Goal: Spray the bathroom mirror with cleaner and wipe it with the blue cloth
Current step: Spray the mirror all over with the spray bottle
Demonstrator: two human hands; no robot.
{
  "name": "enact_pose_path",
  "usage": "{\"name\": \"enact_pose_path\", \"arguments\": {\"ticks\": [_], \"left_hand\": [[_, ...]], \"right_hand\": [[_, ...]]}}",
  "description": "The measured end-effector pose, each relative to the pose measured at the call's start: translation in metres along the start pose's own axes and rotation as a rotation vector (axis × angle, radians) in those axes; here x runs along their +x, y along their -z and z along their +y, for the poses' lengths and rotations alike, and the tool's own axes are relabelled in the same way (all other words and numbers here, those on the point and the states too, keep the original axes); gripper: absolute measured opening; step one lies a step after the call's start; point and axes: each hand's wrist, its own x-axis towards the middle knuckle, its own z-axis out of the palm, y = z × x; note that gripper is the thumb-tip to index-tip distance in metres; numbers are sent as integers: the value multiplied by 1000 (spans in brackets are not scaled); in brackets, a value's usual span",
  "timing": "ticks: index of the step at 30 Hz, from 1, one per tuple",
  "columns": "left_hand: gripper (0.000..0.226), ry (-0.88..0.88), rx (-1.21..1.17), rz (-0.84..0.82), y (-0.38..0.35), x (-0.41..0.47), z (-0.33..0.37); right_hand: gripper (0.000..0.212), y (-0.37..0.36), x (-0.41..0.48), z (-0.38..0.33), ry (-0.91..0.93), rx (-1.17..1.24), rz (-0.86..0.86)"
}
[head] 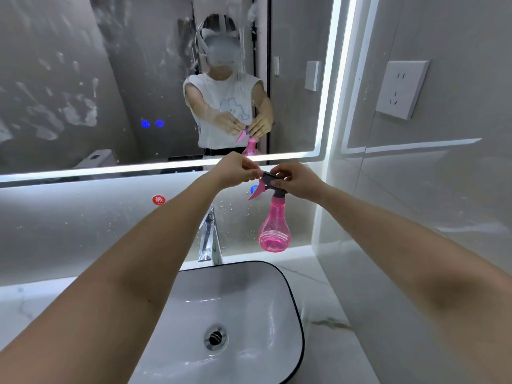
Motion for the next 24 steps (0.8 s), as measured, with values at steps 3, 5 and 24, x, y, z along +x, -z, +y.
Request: {"name": "enact_pose_path", "arguments": {"ticks": [3, 5, 24], "left_hand": [[27, 3, 22, 4, -4, 0, 1], [28, -5, 42, 7, -4, 1, 0], [24, 8, 189, 45, 0, 2, -10]], "right_hand": [[22, -2, 1, 5, -22, 31, -10], [22, -2, 3, 5, -21, 50, -29], [21, -10, 20, -3, 71, 145, -45]]}}
